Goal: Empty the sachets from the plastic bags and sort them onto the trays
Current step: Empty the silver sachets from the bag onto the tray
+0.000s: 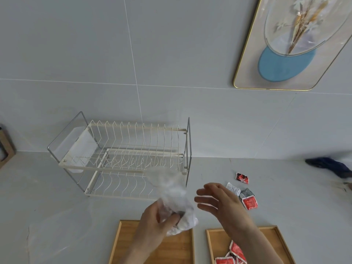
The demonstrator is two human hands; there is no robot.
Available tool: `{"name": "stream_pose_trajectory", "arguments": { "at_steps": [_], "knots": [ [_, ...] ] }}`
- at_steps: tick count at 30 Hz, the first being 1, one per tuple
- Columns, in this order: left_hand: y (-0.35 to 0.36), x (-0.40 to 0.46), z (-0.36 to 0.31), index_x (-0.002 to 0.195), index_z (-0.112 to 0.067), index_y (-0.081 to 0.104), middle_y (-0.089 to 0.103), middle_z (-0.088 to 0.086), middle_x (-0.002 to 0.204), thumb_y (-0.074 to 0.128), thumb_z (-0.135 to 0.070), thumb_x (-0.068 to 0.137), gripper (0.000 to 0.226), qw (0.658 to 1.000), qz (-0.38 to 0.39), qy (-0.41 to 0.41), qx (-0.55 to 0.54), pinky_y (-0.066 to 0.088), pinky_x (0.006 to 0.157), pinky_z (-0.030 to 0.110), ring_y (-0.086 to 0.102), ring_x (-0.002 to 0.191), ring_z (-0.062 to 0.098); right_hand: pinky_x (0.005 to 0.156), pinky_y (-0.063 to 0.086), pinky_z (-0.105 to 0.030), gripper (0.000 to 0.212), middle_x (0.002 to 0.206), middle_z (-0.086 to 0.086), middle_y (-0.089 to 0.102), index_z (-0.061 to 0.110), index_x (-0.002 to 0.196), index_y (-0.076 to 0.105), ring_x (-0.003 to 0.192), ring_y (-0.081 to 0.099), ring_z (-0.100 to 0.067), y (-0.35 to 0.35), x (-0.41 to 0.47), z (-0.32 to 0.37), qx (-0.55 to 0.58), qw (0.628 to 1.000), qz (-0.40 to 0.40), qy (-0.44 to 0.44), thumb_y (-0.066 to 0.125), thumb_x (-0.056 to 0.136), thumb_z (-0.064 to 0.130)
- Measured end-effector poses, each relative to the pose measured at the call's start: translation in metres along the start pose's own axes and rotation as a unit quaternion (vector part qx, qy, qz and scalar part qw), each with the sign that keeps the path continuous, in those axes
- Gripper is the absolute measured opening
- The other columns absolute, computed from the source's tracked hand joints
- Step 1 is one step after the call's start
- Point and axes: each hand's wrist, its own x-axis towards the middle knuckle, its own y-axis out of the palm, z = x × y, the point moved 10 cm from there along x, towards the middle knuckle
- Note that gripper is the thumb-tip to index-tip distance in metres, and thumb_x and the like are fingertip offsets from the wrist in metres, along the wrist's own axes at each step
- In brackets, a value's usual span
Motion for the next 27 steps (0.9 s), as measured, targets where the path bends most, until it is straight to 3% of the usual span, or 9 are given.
{"name": "stream_pose_trajectory", "arguments": {
  "at_steps": [4,7,11,15,19,21,24,27],
  "knots": [
    [-0.008,-0.006,0.023,0.098,-0.008,0.069,0.079,0.008,0.089,0.077,-0.01,0.082,0.018,0.983,-0.056,-0.091,-0.147,0.057,0.064,0.029,0.077,0.082,0.022,0.093,0.058,-0.051,0.052,0.113,-0.015,0.077,0.008,0.119,0.066,0.103,0.074,-0.036,-0.007,-0.013,-0.067,-0.053,0.996,0.002,0.071,0.069,0.086,0.048],
    [-0.003,-0.008,0.037,0.096,-0.009,0.067,0.079,0.01,0.088,0.079,-0.017,0.081,0.021,0.972,-0.071,-0.127,-0.182,0.053,0.058,0.031,0.077,0.077,0.022,0.086,0.061,-0.048,0.061,0.116,-0.014,0.076,0.013,0.126,0.065,0.105,0.074,-0.037,0.014,-0.029,-0.117,-0.053,0.987,0.066,0.14,0.082,0.075,0.041],
    [0.008,-0.011,0.046,0.093,-0.012,0.067,0.077,0.012,0.087,0.078,-0.015,0.083,0.015,0.971,-0.067,-0.124,-0.19,0.053,0.059,0.035,0.075,0.074,0.023,0.09,0.06,-0.05,0.034,0.115,-0.016,0.076,0.012,0.123,0.069,0.108,0.072,-0.039,0.037,-0.03,-0.134,-0.003,0.989,0.073,0.13,0.075,0.09,0.019],
    [0.009,-0.015,0.059,0.095,-0.009,0.068,0.076,0.017,0.087,0.083,-0.022,0.078,0.027,0.967,-0.073,-0.132,-0.203,0.058,0.064,0.037,0.075,0.079,0.028,0.09,0.059,-0.053,0.027,0.112,-0.026,0.074,0.002,0.119,0.068,0.11,0.069,-0.047,0.036,-0.02,-0.134,0.046,0.992,0.024,0.115,0.069,0.092,0.007],
    [-0.009,-0.019,0.081,0.117,-0.013,0.057,0.073,0.009,0.101,0.081,-0.022,0.078,0.046,0.954,-0.119,-0.167,-0.217,0.053,0.083,0.037,0.069,0.095,0.024,0.077,0.06,-0.048,0.016,0.105,-0.025,0.076,0.003,0.112,0.067,0.098,0.073,-0.047,0.023,-0.014,-0.129,0.007,0.995,-0.006,0.102,0.062,0.097,0.004],
    [-0.031,-0.021,0.092,0.126,-0.019,0.048,0.065,0.006,0.116,0.079,-0.025,0.081,0.055,0.95,-0.168,-0.175,-0.196,0.046,0.093,0.038,0.063,0.106,0.023,0.07,0.06,-0.045,0.013,0.098,-0.024,0.078,0.0,0.109,0.063,0.086,0.075,-0.043,0.013,-0.009,-0.127,-0.042,0.994,-0.019,0.095,0.063,0.097,0.006],
    [-0.071,-0.025,0.09,0.13,-0.03,0.043,0.056,0.001,0.127,0.077,-0.028,0.084,0.057,0.954,-0.252,-0.127,-0.104,0.043,0.1,0.04,0.057,0.118,0.022,0.078,0.059,-0.057,0.016,0.088,-0.024,0.078,0.007,0.097,0.064,0.073,0.072,-0.032,0.002,-0.003,-0.124,-0.126,0.989,-0.031,0.077,0.07,0.092,0.02],
    [-0.083,-0.017,0.066,0.127,-0.033,0.05,0.059,-0.011,0.126,0.075,-0.029,0.084,0.05,0.968,-0.247,-0.024,0.033,0.042,0.099,0.033,0.054,0.119,0.009,0.073,0.058,-0.046,0.016,0.082,-0.016,0.078,0.021,0.087,0.066,0.069,0.073,-0.028,0.001,0.002,-0.122,-0.233,0.97,-0.017,0.06,0.071,0.082,0.035]
  ]
}}
